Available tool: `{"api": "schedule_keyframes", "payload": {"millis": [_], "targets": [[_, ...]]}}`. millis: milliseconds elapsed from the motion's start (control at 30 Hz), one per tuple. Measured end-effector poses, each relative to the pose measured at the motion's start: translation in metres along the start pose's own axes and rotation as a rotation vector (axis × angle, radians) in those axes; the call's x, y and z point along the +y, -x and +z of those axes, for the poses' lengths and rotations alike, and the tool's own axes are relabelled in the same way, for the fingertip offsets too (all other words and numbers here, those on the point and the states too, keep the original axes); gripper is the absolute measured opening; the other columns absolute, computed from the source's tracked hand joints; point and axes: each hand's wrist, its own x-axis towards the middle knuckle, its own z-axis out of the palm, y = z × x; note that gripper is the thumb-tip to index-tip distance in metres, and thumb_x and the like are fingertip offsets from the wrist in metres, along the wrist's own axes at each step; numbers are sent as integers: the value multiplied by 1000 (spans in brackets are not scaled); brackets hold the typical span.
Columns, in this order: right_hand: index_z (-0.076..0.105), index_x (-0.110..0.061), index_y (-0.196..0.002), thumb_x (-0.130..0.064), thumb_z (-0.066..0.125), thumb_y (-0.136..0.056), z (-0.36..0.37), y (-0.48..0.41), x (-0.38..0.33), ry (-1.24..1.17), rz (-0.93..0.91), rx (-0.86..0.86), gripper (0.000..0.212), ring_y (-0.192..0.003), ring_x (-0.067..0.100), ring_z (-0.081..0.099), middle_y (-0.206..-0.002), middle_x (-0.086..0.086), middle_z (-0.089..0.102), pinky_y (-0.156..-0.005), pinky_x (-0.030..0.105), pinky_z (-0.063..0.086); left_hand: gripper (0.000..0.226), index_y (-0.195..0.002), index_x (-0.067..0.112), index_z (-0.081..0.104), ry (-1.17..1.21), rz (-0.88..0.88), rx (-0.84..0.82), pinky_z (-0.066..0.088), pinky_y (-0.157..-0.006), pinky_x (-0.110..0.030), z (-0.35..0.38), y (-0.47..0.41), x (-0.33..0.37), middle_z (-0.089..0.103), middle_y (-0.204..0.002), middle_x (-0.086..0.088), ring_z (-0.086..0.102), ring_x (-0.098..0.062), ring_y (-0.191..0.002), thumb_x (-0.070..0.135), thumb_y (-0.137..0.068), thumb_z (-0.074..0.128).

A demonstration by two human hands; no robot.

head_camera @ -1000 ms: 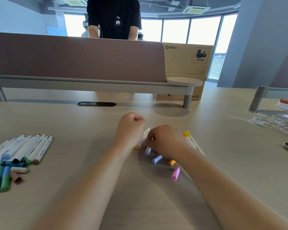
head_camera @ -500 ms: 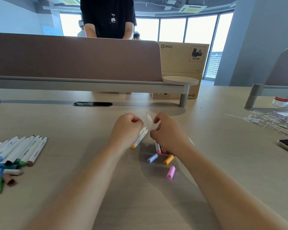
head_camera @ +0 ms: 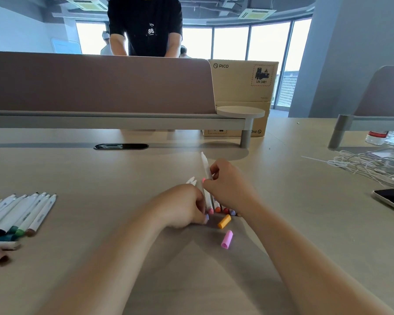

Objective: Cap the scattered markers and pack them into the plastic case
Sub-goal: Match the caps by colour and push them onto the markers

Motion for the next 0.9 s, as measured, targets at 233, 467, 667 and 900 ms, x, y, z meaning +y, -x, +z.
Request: {"api": "schedule_keyframes", "payload": {"millis": [233, 467, 667, 900], "targets": [[56, -19, -89, -22, 57, -90, -5, 4, -7, -139, -23, -77, 3, -65, 17, 61, -72, -1, 65, -68, 39, 56, 12, -84, 9, 73, 694, -177, 425, 37, -52, -24, -21, -3, -17, 67, -69, -13, 48, -18, -54, 16, -88, 65], [64, -14, -97, -18, 54, -90, -7, 16, -20, -215, -37, -353, 13, -56, 19, 63, -78, 12, 74, -64, 41, 56, 22, -75, 12, 68, 1283, -315, 545, 35, -49, -22, -26, -6, -30, 74, -76, -4, 50, -11, -54, 0, -88, 55], [68, -21, -88, -27, 56, -88, -6, 16, -21, -102, -56, -393, 13, -65, 15, 62, -82, 7, 73, -70, 35, 55, 19, -72, 13, 68, 1266, -336, 554, 36, -49, -22, -25, -7, -29, 73, -72, -3, 52, -13, -58, 0, -83, 59], [70, -22, -87, -28, 54, -90, -4, 14, -19, -68, -71, -364, 17, -66, 13, 59, -82, 6, 73, -73, 38, 54, 14, -79, 10, 69, 1189, -305, 569, 37, -48, -23, -20, -9, -29, 75, -79, -9, 54, -14, -54, 5, -87, 60]]}}
